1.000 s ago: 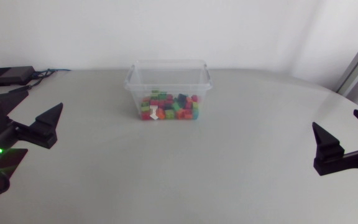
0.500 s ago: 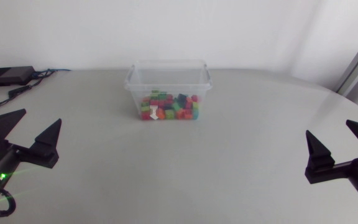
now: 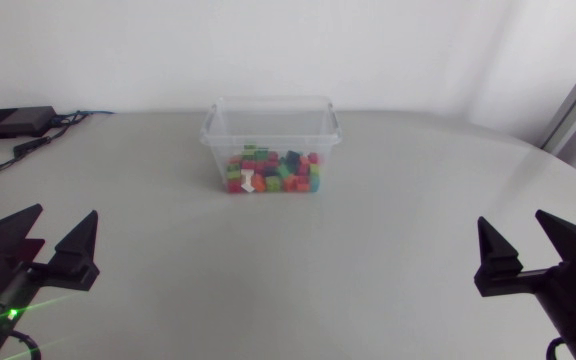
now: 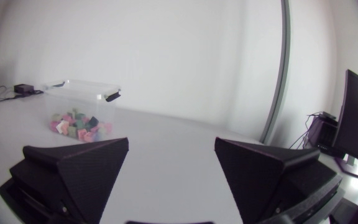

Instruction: Place the duplo bricks in the container

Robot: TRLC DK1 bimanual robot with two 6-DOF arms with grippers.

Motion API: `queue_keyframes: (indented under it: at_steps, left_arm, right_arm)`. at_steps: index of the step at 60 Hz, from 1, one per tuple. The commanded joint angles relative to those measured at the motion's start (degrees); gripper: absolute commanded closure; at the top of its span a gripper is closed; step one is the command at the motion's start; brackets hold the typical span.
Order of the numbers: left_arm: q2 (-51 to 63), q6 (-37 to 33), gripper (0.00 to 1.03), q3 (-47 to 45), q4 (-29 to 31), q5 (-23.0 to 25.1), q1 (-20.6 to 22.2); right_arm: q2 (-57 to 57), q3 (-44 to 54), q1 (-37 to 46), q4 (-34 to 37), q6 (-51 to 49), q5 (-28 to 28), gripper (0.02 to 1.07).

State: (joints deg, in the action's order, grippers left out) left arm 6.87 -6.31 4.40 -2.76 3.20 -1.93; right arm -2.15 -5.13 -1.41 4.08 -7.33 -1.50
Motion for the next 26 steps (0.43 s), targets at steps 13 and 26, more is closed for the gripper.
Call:
queue_keyframes:
  at_steps: [13, 26]
  left_arm:
    - [-6.87, 6.31, 0.04, -4.40, 2.76, -3.20, 1.93]
    - [-6.87, 6.31, 0.04, -4.40, 2.76, -3.20, 1.93]
  right_arm:
    - [2.15, 5.13, 1.41, -4.08, 7.33, 1.50, 0.07]
    - [2.15, 5.13, 1.41, -4.08, 7.33, 1.50, 0.07]
